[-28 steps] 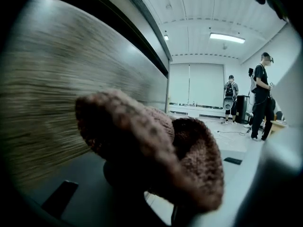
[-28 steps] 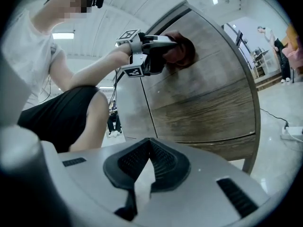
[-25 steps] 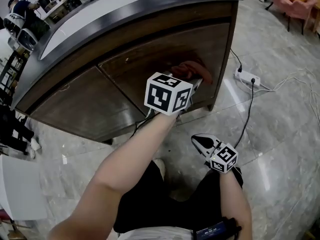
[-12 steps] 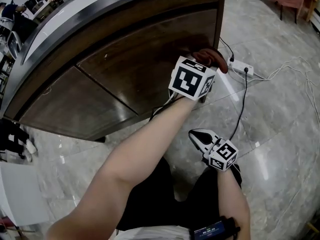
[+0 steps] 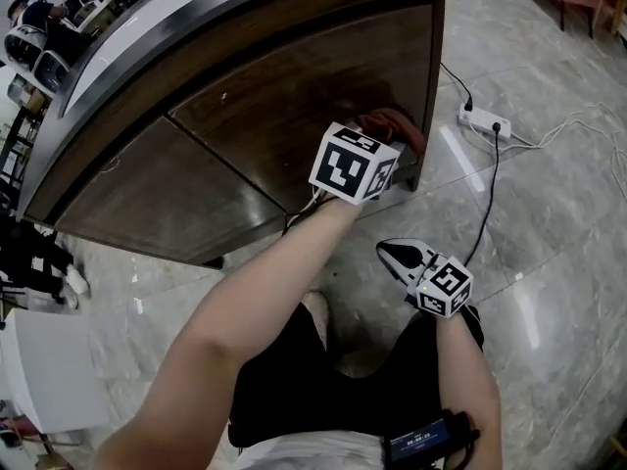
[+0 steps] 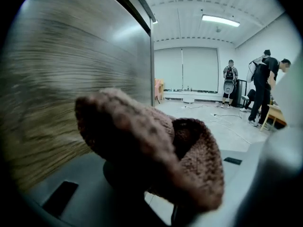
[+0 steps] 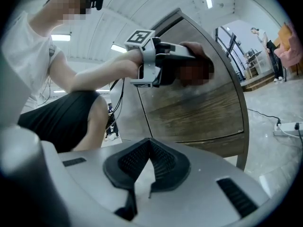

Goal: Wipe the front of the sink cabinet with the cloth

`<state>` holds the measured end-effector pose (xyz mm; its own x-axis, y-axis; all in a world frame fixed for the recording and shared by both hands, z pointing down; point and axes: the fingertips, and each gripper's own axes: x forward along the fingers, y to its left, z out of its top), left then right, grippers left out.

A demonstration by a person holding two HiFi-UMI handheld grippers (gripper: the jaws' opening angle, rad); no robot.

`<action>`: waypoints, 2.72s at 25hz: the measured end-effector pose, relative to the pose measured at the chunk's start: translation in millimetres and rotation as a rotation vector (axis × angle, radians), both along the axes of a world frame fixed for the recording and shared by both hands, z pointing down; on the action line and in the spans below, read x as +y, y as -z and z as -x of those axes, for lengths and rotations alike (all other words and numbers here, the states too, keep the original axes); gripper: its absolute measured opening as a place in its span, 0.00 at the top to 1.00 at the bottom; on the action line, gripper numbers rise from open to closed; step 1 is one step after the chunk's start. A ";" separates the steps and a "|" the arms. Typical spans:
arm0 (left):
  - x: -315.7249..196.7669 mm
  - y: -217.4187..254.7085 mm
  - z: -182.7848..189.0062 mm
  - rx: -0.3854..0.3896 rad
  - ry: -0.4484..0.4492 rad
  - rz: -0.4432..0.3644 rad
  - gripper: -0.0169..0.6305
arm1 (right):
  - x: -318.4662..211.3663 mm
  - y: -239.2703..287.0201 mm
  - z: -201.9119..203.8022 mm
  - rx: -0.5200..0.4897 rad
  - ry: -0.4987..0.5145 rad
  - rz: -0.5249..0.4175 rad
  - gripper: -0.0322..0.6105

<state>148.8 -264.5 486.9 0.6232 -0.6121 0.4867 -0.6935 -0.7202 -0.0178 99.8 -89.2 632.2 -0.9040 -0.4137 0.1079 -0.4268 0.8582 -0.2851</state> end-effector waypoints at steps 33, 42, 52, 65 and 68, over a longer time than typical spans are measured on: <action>89.0 -64.9 267.8 -0.048 0.442 0.305 0.78 | 17.0 -12.6 110.7 -0.010 0.287 0.003 0.93; 69.2 -83.3 216.5 -0.114 0.348 0.281 0.79 | -0.7 -2.7 81.8 -0.026 0.181 -0.007 0.93; 47.5 -90.2 125.3 -0.081 0.162 0.289 0.78 | 7.4 0.8 57.8 0.017 0.131 -0.020 0.93; -0.1 -83.4 8.1 0.071 0.070 0.300 0.78 | 0.4 13.7 -12.7 -0.005 -0.053 -0.007 0.93; -14.9 -79.8 -19.3 0.219 0.059 0.348 0.78 | -2.9 17.9 -13.0 -0.013 -0.069 -0.001 0.93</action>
<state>168.1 -279.5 566.7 0.7040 -0.4722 0.5305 -0.6939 -0.6166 0.3720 112.8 -92.1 614.3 -0.8744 -0.4756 0.0962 -0.4816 0.8269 -0.2903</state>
